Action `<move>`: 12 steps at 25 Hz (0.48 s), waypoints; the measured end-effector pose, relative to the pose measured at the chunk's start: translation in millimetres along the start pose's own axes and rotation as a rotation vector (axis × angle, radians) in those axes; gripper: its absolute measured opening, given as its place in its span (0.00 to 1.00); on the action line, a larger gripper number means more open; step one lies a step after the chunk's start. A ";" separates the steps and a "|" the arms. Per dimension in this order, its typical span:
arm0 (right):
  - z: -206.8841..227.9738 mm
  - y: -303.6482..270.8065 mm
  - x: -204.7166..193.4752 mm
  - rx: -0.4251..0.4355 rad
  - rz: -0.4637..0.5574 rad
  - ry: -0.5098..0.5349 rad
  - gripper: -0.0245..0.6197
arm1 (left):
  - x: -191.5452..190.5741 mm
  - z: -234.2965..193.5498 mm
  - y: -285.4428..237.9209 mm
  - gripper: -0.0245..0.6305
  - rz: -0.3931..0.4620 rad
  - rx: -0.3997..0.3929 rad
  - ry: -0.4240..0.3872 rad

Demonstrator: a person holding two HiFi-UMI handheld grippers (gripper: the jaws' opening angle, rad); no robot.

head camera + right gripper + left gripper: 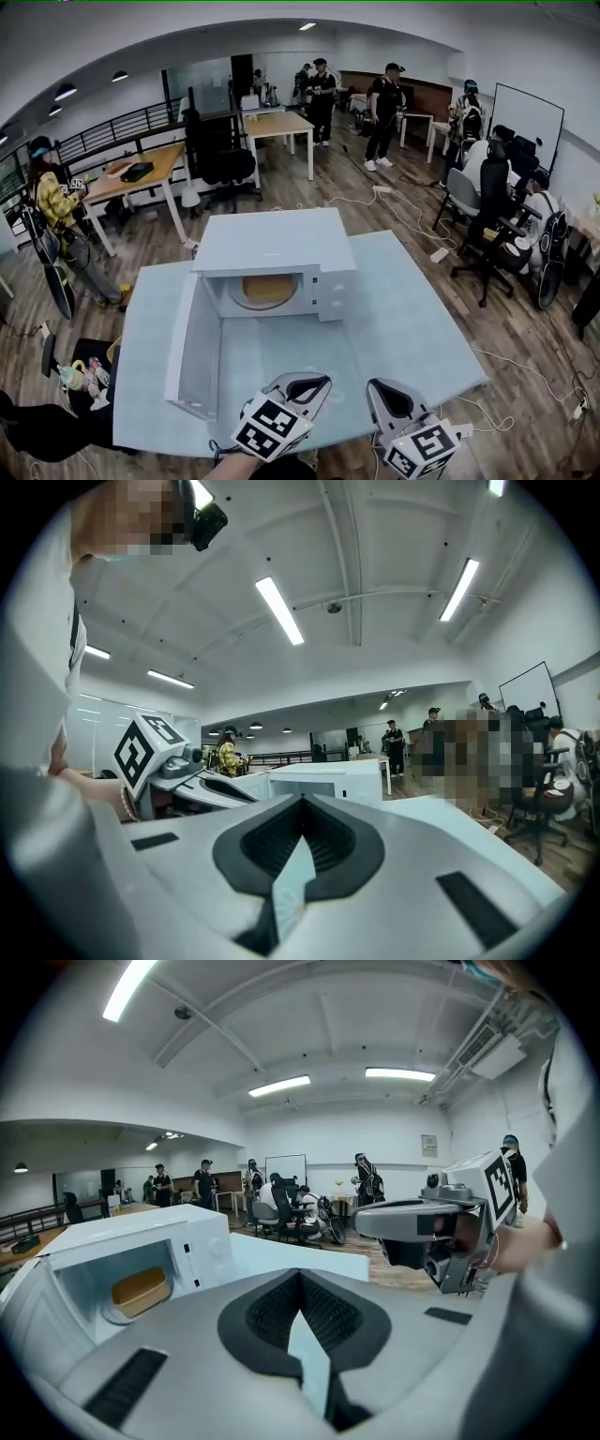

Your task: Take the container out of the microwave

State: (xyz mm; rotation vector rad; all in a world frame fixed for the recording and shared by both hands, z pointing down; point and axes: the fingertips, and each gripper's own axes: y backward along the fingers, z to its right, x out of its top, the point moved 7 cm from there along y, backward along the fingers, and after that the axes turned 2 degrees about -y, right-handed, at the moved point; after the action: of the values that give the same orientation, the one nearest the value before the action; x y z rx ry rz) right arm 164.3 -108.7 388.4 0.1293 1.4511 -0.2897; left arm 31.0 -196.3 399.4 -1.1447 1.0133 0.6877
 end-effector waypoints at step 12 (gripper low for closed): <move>17.2 -113.9 2.0 0.088 -0.132 0.005 0.05 | -7.2 -107.3 -30.9 0.04 -0.063 0.059 -0.043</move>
State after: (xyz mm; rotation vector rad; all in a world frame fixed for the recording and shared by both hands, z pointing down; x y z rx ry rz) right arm 150.0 -222.6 398.5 0.1053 1.4550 -0.4615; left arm 23.4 -307.5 409.8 -1.1020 0.9512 0.6260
